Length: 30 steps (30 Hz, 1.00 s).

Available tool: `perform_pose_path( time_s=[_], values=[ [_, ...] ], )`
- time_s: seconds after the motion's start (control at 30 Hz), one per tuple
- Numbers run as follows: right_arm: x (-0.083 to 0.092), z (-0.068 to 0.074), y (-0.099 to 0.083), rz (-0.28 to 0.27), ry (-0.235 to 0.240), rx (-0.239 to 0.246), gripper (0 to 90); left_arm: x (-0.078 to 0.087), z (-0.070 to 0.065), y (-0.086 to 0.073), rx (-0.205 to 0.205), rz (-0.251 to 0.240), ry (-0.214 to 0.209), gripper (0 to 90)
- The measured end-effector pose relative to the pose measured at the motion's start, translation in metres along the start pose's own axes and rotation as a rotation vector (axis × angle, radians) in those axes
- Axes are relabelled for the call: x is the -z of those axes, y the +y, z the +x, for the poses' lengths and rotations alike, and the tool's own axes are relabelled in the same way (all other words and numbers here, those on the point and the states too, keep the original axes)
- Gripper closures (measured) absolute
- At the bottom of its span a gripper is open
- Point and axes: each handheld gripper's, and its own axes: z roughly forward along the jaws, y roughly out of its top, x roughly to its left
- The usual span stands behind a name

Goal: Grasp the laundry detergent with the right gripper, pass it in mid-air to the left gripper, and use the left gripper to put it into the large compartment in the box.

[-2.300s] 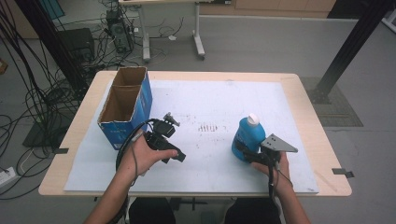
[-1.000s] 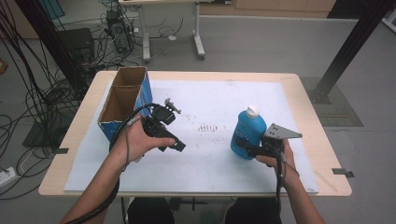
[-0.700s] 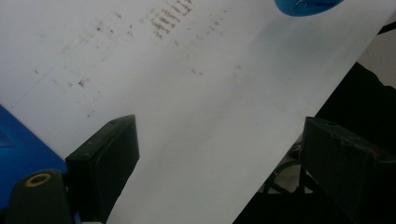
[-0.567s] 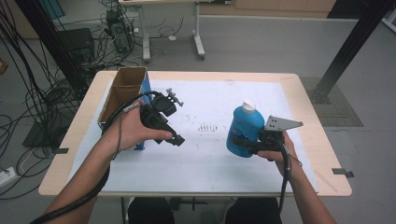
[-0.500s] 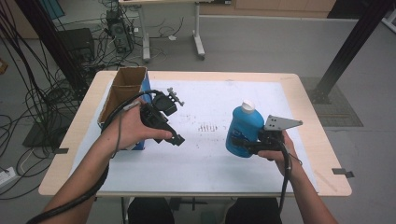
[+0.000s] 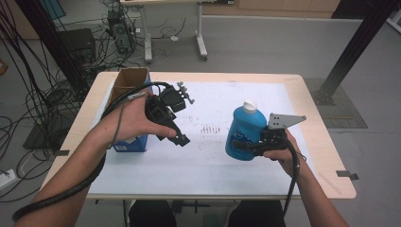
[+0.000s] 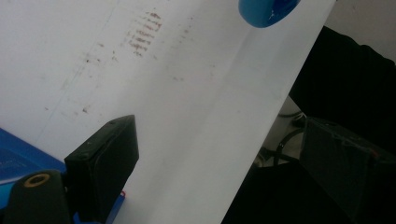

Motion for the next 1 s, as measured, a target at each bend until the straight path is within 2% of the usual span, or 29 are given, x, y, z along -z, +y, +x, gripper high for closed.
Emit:
perform_pose_path(
  time_s=[0.2, 0.23, 0.4, 0.57, 0.67, 1.0],
  values=[
    [-0.003, 0.002, 0.005, 0.008, 0.035, 0.013, 43.8, 0.004, -0.002, 0.005, -0.039, 0.007, -0.011, 12.2],
    [-0.004, 0.003, 0.007, 0.02, 0.047, 0.022, 43.8, 0.006, -0.002, 0.007, -0.057, 0.007, -0.025, 12.1],
    [-0.008, 0.004, 0.011, 0.035, 0.08, 0.043, 43.8, 0.01, -0.003, 0.01, -0.086, 0.037, -0.032, 12.2],
    [-0.011, 0.006, 0.014, 0.048, 0.105, 0.057, 43.8, 0.014, -0.004, 0.013, -0.099, 0.04, -0.046, 12.2],
    [-0.015, 0.01, 0.017, 0.049, 0.145, 0.063, 43.8, 0.017, -0.006, 0.016, -0.121, 0.041, -0.059, 12.2],
    [-0.021, 0.016, 0.028, 0.075, 0.19, 0.105, 43.7, 0.02, -0.016, 0.028, -0.168, 0.058, -0.052, 12.3]
  ],
)
